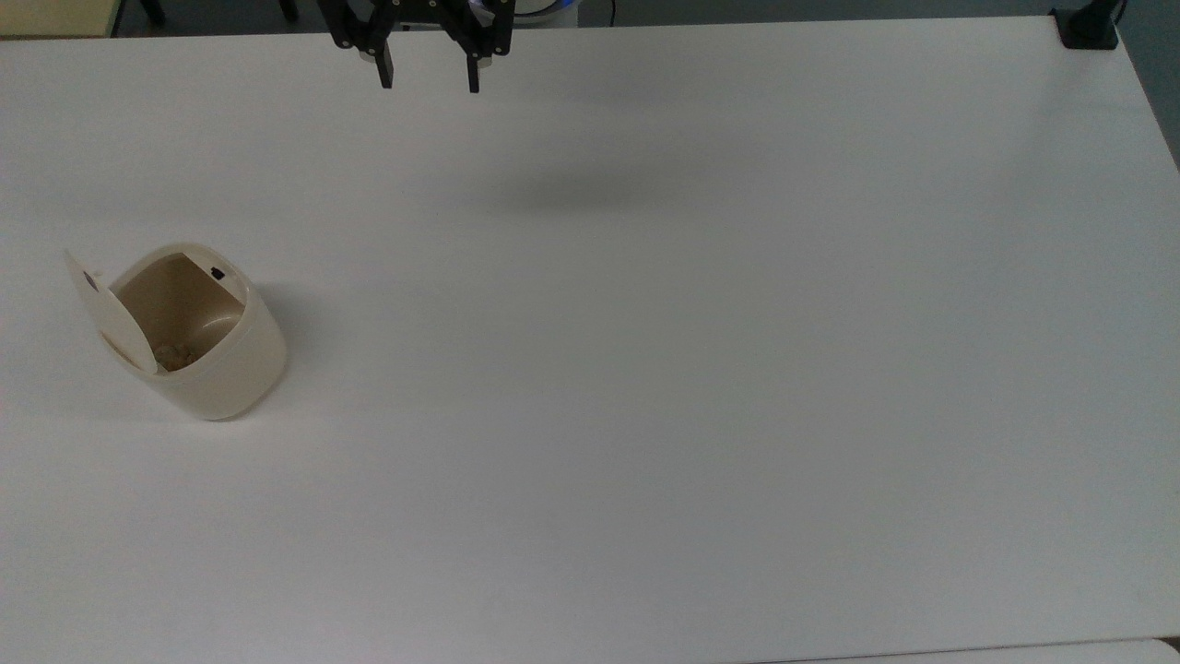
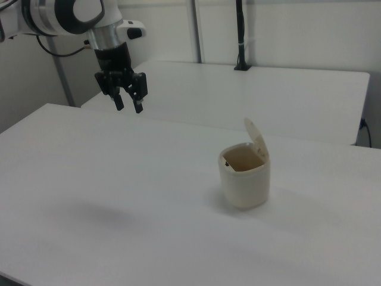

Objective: Close the trash bin

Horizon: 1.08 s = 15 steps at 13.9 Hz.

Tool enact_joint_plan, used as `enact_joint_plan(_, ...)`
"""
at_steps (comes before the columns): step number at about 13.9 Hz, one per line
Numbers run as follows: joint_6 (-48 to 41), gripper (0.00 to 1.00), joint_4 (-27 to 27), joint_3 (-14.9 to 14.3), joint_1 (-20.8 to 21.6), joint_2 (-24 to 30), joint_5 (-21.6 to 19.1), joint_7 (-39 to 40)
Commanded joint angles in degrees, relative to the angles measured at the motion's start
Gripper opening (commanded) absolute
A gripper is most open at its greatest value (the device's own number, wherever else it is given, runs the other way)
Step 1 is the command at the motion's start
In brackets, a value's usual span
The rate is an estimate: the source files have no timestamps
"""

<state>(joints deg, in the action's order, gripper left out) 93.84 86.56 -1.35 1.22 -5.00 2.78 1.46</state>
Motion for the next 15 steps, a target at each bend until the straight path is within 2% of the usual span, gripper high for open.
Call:
enact_joint_plan(1, -1.2, 0.17, 1.5, 0.5, -0.3, 1.4, -0.4, 2.7)
enact_joint_plan(3, -0.9, 0.15, 1.5, 0.5, -0.4, 1.3, -0.3, 2.9)
enact_joint_plan(5, -0.5, 0.05, 1.4, 0.6, -0.4, 0.9, -0.3, 2.9)
enact_joint_plan(6, -0.3, 0.04, 1.4, 0.6, -0.4, 0.8, -0.2, 2.8)
enact_joint_plan(11, 5.2, 0.00, 1.1, -0.4, -1.6, -1.1, 0.3, 2.0)
enact_joint_plan(15, 11.3, 0.00, -0.5, -0.9, -5.9, -1.2, 0.4, 0.9)
